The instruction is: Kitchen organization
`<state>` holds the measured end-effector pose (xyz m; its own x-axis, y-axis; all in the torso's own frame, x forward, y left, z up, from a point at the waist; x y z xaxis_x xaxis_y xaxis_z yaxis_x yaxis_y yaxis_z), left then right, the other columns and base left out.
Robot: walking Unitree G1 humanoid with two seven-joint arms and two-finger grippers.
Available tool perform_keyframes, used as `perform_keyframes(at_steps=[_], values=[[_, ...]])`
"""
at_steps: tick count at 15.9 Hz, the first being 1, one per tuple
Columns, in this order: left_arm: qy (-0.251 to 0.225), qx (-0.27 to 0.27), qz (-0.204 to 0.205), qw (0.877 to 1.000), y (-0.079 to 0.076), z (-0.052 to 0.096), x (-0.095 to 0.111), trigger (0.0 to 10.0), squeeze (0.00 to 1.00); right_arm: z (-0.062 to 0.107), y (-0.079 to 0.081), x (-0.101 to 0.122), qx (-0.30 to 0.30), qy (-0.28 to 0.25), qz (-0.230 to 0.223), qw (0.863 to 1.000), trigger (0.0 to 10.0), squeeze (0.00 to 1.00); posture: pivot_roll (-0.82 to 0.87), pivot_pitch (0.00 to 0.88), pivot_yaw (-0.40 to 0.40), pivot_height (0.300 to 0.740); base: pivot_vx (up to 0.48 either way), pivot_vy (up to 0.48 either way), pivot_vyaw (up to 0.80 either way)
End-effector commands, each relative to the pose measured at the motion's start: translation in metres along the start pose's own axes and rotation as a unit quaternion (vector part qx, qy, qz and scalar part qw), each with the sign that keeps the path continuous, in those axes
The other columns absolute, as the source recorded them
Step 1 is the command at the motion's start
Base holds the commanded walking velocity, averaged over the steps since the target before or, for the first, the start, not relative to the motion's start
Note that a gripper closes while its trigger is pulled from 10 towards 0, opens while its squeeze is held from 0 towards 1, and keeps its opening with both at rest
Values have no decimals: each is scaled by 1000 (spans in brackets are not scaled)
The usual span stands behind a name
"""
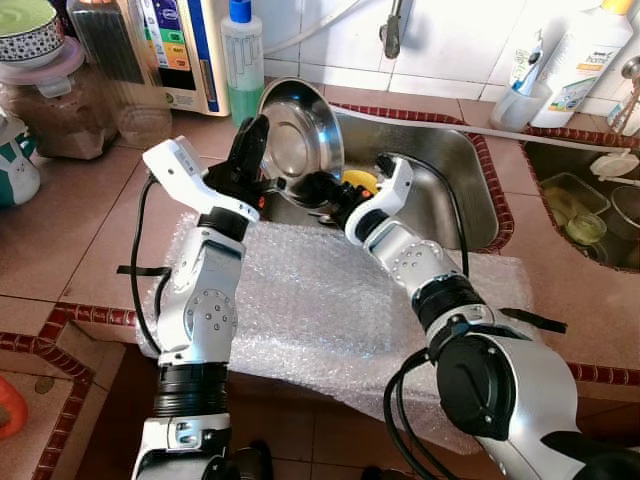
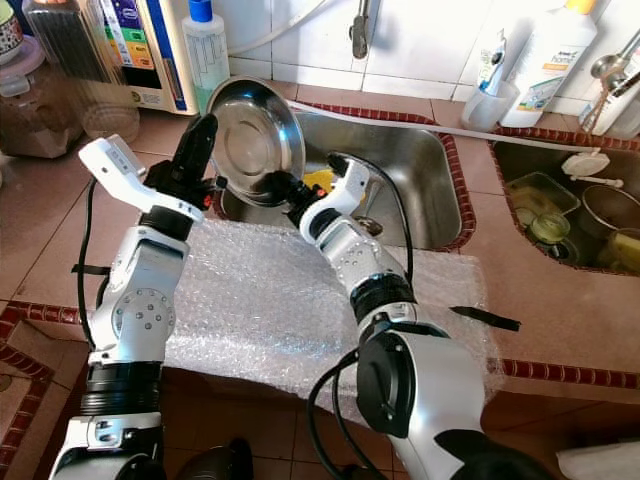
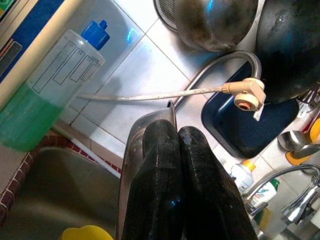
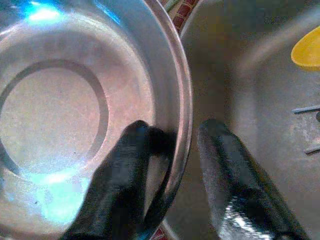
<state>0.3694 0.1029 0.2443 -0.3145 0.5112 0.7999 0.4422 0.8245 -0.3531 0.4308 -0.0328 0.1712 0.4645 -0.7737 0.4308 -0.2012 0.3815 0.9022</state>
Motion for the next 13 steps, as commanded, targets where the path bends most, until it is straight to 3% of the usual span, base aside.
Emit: perform_keyframes(at_steps=[1,6,7,8,9,13], values=[[-4,-5,0,1000,-5,-1,2,0,0,-2,4,2,0,2,-6,1000,0,0,99,162,-67,740,0,0,0],[7,-19,3,1000,-8,1,-2,0,0,0,2,9,-2,-10,-4,1000,0,0,97,159,-59,740,0,0,0],[9,-20,2,1000,-9,1,-3,1451,1000,0,1,11,-4,-14,-4,1000,0,0,97,159,-59,740,0,0,0],[14,-19,1,1000,-10,1,-6,7961,1000,2,0,15,-7,-25,-6,1000,0,0,96,159,-56,740,0,0,0],[21,-11,-10,1000,-8,1,-8,10000,1000,3,-2,22,-12,-42,-8,999,0,0,96,158,-54,740,0,0,0],[39,-5,-19,999,-4,3,-14,10000,1000,12,-11,54,-41,-122,-3,992,0,0,101,155,-38,740,0,0,0]])
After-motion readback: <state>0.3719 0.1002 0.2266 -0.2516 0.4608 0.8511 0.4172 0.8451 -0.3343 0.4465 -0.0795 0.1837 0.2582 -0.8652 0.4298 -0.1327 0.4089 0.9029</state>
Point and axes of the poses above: a point about 5 cm out from each wrist's last joint towards the gripper, its own z axis pointing back from the gripper into the wrist, its own x axis along the axis of the wrist's last joint, y = z × x, the point moved 4 cm from there along -z, pointing out of the wrist towards the gripper, and after that the axes turned 12 degrees about -z, right-handed, at the moved point
